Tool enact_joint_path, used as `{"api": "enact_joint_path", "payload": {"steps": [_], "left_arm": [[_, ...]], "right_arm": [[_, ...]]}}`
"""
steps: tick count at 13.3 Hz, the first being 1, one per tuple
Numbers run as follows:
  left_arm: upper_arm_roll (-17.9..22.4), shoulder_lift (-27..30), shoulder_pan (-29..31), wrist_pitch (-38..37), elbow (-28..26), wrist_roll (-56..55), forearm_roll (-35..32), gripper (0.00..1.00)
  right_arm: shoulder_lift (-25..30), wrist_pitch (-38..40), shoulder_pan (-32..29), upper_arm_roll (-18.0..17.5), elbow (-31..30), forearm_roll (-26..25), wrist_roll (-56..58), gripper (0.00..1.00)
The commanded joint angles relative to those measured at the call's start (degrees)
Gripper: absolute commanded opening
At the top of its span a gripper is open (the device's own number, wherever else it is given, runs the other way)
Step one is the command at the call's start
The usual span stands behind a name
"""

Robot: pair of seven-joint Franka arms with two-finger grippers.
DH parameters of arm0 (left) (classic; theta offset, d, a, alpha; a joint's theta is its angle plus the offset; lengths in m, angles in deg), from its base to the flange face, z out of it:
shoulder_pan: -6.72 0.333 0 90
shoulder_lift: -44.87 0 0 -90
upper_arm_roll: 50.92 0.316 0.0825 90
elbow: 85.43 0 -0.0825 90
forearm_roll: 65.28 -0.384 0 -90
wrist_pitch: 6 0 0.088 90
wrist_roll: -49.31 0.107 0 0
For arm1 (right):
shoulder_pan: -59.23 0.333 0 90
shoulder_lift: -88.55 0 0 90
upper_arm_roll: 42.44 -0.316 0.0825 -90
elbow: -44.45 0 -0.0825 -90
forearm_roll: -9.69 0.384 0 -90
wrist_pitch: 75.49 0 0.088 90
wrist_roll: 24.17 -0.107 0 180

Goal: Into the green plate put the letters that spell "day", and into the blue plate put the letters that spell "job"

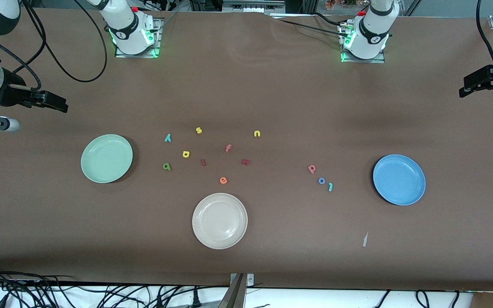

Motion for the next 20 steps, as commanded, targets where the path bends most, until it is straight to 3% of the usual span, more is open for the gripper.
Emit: {"api": "enact_joint_path", "payload": {"steps": [1,20], "left_arm": [[-0.11,-0.66,0.12,-0.26,1.59,1.08,-1.32,1.0],[-0.11,-0.66,0.65,0.01,1.59,1.08,-1.5,1.0]], "right_arm": [[-0.16,0.51,-0.47,0.0,0.79,1.01,0.72,1.0],[-1.12,0.95,0.32,-0.53,0.88,1.01,0.01,1.0]]}}
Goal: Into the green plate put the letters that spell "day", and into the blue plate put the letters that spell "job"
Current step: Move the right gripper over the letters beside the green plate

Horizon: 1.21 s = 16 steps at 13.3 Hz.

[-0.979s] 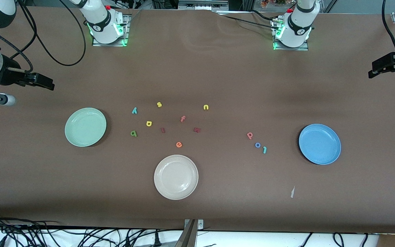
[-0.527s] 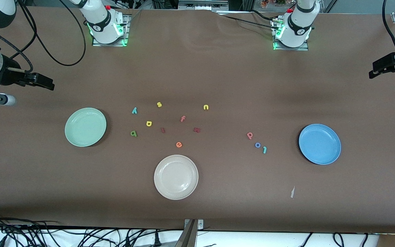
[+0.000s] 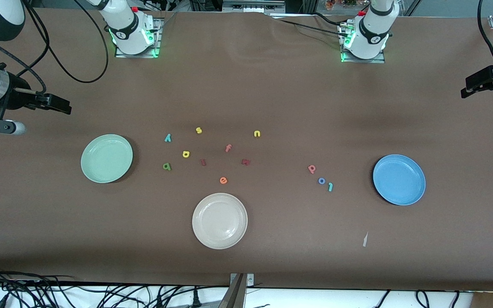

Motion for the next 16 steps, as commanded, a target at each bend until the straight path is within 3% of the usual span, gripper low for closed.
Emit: {"api": "enact_joint_path", "payload": {"steps": [1,10,16], "left_arm": [[-0.17,-0.66,0.31,-0.27,1.58,1.08,-1.5,1.0],[-0.17,-0.66,0.4,-0.27,1.58,1.17,-1.5,1.0],[-0.17,-0.66,0.49,-0.36,1.58,1.17,-1.5,1.0]], "right_arm": [[-0.11,0.89,0.13,-0.28,0.89,0.9,-0.07,1.0],[-0.64,2.47,2.77,-0.45,0.37,1.16,-0.16,1.0],[0.33,-5.6,4.53,-2.99,-7.62,2.13,-2.96,1.0]]}}
